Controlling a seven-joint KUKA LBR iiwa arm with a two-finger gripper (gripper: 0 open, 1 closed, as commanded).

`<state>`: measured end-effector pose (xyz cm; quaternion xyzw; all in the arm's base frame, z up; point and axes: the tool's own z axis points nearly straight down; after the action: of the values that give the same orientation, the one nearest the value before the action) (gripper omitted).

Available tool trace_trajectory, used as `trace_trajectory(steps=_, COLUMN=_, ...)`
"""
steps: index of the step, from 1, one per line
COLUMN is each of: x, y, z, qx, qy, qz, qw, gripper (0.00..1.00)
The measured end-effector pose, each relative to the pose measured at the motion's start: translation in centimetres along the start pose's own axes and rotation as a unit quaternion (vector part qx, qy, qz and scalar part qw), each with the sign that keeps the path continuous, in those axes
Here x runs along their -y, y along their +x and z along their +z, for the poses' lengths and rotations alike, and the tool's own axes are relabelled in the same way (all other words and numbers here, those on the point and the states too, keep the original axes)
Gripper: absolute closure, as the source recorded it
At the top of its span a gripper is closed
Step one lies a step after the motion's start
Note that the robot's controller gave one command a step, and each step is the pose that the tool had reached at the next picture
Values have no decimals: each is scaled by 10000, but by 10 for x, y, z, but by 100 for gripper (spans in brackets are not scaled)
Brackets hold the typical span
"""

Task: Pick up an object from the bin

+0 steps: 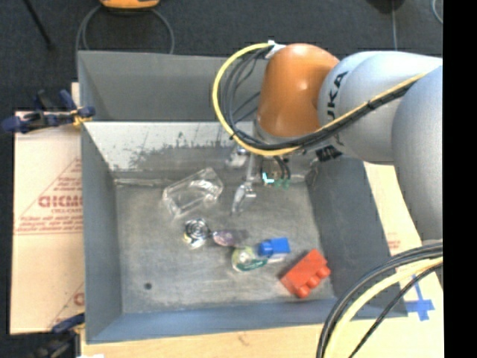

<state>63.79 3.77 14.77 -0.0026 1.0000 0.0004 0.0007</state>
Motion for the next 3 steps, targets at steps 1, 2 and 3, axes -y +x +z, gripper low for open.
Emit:
trace_trajectory(steps=1, x=-9, y=52, z=63, qx=41, qy=10, qz=-304, qw=9995, gripper=0)
trace_trajectory(steps=2, x=-15, y=78, z=47, qx=3, qy=-4, qz=88, qw=10000, gripper=0)
trace_trajectory(steps=3, x=-37, y=83, z=38, qx=15, qy=-4, qz=1189, qw=9929, gripper=0)
